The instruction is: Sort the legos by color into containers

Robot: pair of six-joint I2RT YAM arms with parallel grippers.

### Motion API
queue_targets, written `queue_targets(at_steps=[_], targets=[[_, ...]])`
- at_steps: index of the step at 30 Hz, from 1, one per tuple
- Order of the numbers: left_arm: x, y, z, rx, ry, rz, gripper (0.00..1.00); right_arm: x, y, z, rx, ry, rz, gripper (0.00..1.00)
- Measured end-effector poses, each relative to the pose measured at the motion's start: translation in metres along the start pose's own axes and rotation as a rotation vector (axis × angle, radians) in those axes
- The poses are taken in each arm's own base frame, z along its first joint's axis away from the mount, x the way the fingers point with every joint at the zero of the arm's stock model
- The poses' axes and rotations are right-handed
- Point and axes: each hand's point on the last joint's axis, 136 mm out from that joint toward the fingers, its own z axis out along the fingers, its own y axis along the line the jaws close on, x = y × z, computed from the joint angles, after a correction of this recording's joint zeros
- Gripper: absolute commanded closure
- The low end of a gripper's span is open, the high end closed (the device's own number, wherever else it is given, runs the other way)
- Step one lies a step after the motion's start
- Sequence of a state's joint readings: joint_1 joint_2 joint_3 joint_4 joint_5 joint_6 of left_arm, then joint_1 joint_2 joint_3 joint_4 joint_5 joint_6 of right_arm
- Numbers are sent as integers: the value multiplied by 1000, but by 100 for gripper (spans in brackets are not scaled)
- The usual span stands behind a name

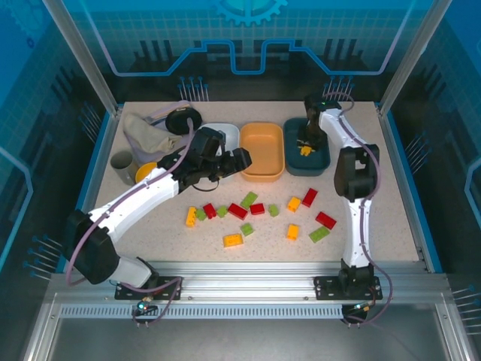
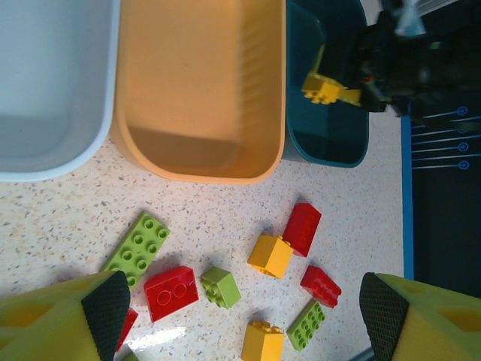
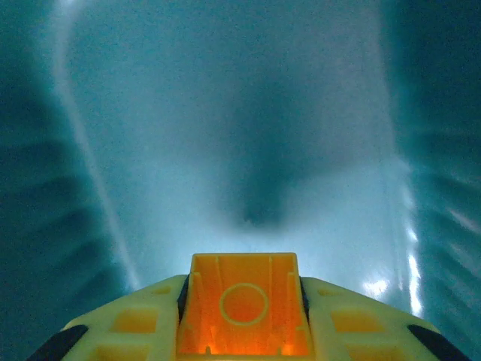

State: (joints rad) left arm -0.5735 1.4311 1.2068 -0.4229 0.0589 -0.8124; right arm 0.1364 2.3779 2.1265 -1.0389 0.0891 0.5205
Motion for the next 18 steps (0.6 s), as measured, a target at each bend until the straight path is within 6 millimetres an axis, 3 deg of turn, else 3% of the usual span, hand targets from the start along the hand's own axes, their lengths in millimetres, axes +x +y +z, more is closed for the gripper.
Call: queue_targets(at_steps=[4, 9, 11, 14, 18], targets=[[4, 10, -18, -24, -20, -16, 16, 4, 1, 26, 17, 68, 6, 40], [16, 44, -36, -123, -27, -96, 17, 3, 3, 10, 6, 53, 2, 34], [26, 67, -37, -188, -14, -150, 18, 4, 5, -10, -3, 20, -4, 34], [44, 102, -34, -289, 22, -246, 20, 13, 12, -58, -42, -69, -30, 34], [68, 136, -27, -386, 67, -374, 20, 54, 42, -138, -165, -228, -142, 30]])
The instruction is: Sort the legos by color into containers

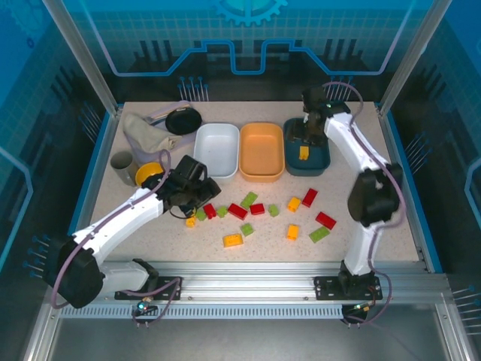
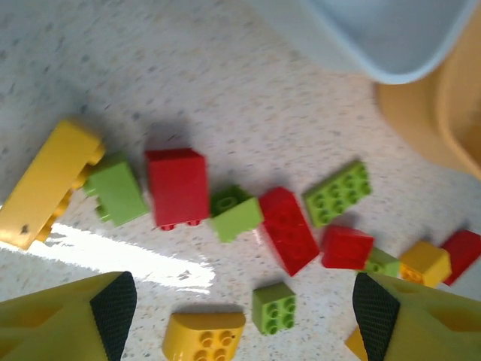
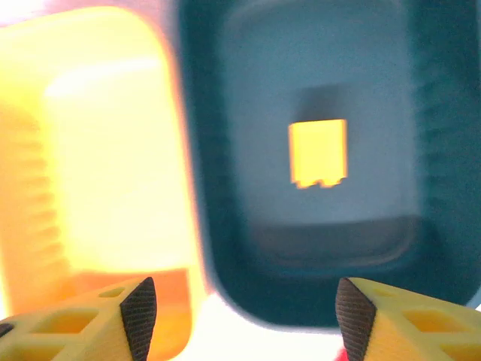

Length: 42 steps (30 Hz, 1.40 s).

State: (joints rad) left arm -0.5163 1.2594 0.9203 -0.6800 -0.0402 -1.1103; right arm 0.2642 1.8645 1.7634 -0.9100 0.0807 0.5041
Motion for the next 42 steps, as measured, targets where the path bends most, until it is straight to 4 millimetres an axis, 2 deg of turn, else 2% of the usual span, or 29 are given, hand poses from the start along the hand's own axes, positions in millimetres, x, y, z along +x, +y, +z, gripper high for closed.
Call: queue_targets(at_steps=[3, 5, 10, 12, 14, 16, 22, 31, 42], targets=[[9, 13, 18, -46, 45, -84, 17, 34, 46, -42, -185, -75, -114, 27], [16, 22, 31, -77, 73, -134, 17, 65, 66, -55, -305, -65, -172, 26], [24, 34, 55, -115, 108, -237, 18, 146, 93, -49, -477, 59, -278, 26], [23, 32, 60, -112, 105, -261, 20, 172, 100, -48, -512, 105, -307, 26], [23, 31, 64, -117, 105, -275, 21, 187, 102, -49, -537, 130, -315, 26], [23, 33, 70, -128, 105, -292, 24, 192, 102, -53, -551, 132, -309, 26], [20, 39, 82, -163, 87, -312, 33, 191, 104, -58, -569, 120, -311, 26], [10, 39, 87, -179, 45, -270, 55, 188, 108, -58, -575, 119, -313, 27], [5, 38, 86, -175, 33, -236, 66, 190, 107, -49, -561, 142, -309, 27]])
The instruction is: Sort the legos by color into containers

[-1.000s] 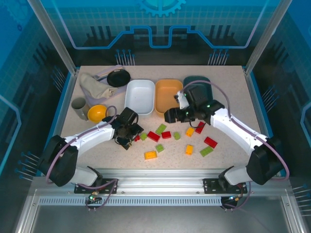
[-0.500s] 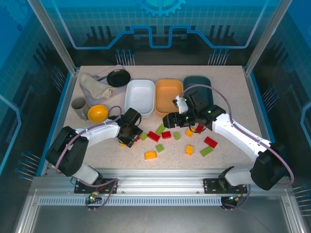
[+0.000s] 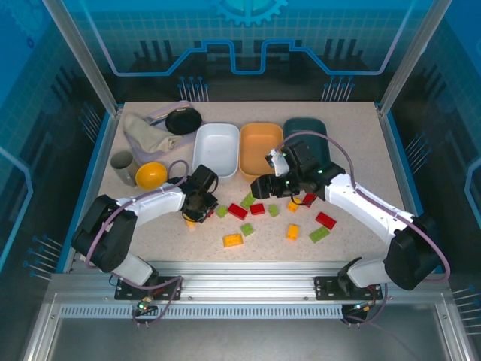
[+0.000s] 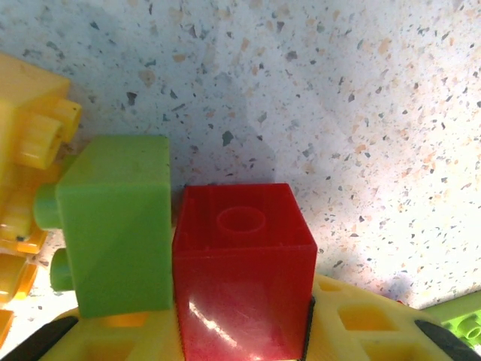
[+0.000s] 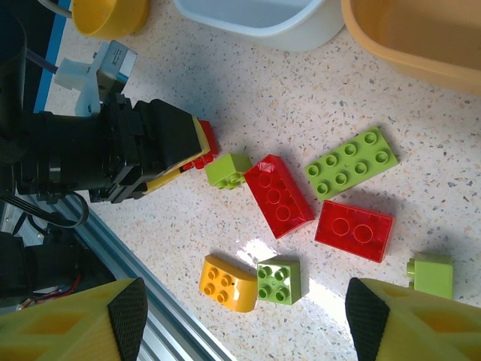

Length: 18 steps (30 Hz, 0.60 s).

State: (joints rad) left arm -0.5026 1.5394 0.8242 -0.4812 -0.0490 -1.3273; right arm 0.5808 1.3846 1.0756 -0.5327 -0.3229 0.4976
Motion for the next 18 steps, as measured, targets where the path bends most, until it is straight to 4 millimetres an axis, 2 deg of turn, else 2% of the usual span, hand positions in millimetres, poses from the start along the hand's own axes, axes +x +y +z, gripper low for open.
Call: queue_targets(at_steps=[8, 14, 18], targets=[[1, -4, -12, 15, 0, 3, 65, -4, 2, 0, -2, -5, -2, 27], [1, -22, -29, 60, 4, 4, 65, -5, 2, 1, -1, -4, -2, 28], [-2, -39, -50, 102, -10, 17, 65, -8, 4, -1, -4, -13, -6, 28]])
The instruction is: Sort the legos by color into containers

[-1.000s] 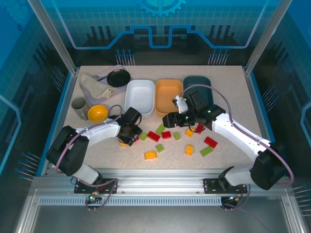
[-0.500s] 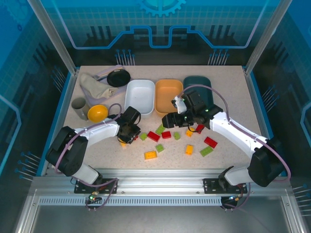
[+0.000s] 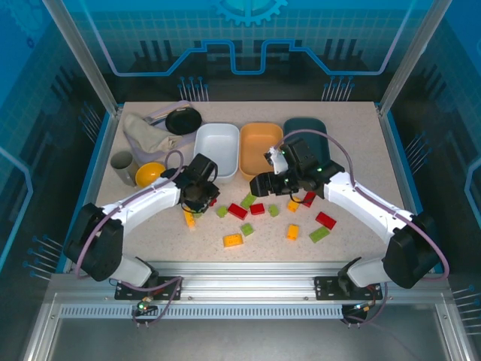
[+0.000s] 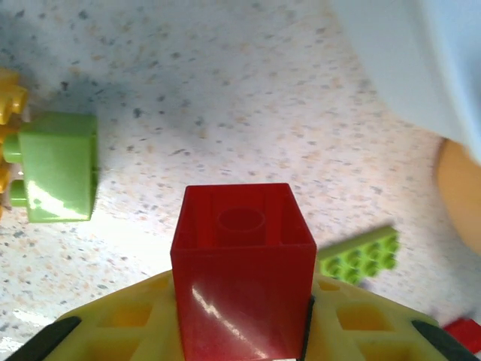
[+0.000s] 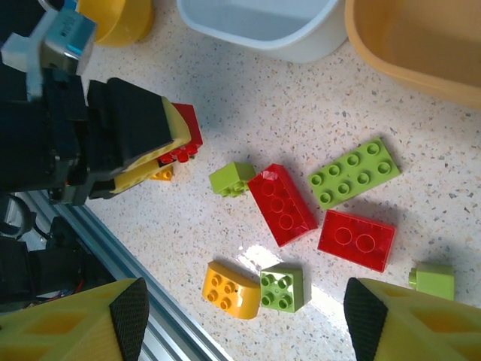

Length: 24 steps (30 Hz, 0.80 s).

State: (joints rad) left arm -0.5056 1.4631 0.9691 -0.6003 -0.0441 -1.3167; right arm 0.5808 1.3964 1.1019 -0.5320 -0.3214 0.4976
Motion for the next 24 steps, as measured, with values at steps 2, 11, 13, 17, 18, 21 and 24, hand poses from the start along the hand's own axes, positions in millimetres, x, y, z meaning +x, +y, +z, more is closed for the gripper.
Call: queue_targets(at_steps=[2, 11, 13, 17, 18, 21, 24], targets=[[-5, -17, -13, 34, -18, 28, 65, -2, 2, -3, -3, -14, -2, 28], [-77, -116, -30, 122, -109, 156, 64, -43, 17, -41, -30, -313, -12, 25], [-93, -127, -9, 86, -103, 194, 62, -50, 12, -46, 4, -359, 3, 25], [-115, -139, 34, 3, -73, 255, 60, -52, -6, -48, 93, -383, 31, 25], [-118, -141, 44, -15, -64, 268, 60, -49, -12, -48, 118, -376, 43, 26], [-126, -143, 68, -59, -40, 306, 57, -41, -31, -51, 193, -355, 85, 26], [-126, -139, 83, -96, -13, 335, 48, -27, -54, -61, 271, -340, 136, 26]])
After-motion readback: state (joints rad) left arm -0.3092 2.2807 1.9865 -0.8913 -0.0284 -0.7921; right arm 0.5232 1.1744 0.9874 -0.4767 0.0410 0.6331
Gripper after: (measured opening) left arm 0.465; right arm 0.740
